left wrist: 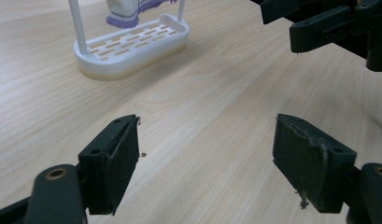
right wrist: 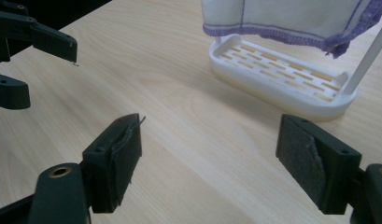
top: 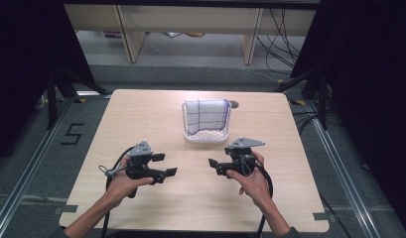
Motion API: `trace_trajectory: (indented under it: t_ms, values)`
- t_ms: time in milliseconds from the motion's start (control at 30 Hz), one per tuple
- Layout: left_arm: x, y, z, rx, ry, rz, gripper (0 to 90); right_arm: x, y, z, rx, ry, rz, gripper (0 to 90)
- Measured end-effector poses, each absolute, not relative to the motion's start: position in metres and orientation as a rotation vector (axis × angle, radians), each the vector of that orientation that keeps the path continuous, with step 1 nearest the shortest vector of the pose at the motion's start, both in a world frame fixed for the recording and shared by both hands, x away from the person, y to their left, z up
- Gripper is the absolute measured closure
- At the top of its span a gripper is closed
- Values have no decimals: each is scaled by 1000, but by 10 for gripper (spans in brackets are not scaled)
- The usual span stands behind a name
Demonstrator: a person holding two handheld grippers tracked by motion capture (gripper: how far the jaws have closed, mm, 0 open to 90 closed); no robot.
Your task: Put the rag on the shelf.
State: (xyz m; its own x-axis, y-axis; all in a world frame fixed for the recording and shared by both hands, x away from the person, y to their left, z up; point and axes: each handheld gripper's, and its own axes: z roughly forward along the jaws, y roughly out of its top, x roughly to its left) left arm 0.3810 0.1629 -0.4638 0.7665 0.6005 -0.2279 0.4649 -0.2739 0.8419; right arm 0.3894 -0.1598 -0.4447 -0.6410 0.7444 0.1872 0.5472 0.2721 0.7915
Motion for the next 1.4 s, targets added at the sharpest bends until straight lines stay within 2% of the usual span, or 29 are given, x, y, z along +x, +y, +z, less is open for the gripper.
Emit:
trace_trajectory:
  t_ms: [433, 833, 1400]
  values:
    - [367, 185, -484, 1916, 843, 169, 217, 368, -157, -470, 1193, 2380, 1277, 239]
    - [344, 189, -496, 1959, 817, 166, 151, 346, -160, -485, 1196, 2430, 1229, 225]
    - [324, 183, -508, 2035, 750, 199, 149, 321, -160, -491, 1161, 2479, 1175, 203]
